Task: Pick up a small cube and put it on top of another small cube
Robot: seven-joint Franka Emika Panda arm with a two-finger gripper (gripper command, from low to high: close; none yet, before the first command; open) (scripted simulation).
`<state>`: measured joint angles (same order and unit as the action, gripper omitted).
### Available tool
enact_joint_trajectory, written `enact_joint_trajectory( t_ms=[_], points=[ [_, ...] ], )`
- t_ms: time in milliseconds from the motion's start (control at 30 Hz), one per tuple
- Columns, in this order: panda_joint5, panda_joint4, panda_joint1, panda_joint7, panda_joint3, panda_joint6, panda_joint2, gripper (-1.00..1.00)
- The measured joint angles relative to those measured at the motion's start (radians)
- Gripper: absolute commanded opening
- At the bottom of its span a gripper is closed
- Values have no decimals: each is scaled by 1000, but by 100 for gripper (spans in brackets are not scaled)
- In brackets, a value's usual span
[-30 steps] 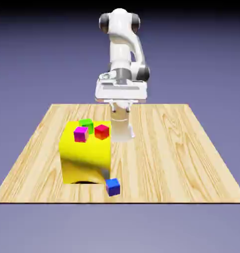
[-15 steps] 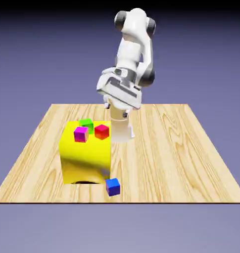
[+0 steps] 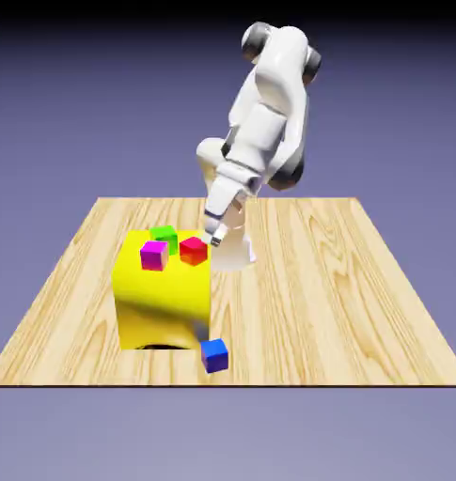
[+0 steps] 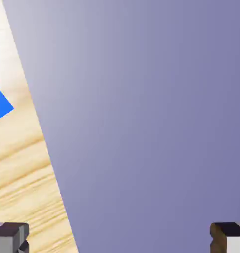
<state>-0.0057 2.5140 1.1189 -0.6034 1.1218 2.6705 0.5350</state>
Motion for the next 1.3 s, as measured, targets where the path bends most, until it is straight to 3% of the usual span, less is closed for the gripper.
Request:
enact_joint_trajectory(
  t_ms=[1300],
  points=[
    [-7,-370,1413,-1680,1402,-458,-44,0]
  ],
)
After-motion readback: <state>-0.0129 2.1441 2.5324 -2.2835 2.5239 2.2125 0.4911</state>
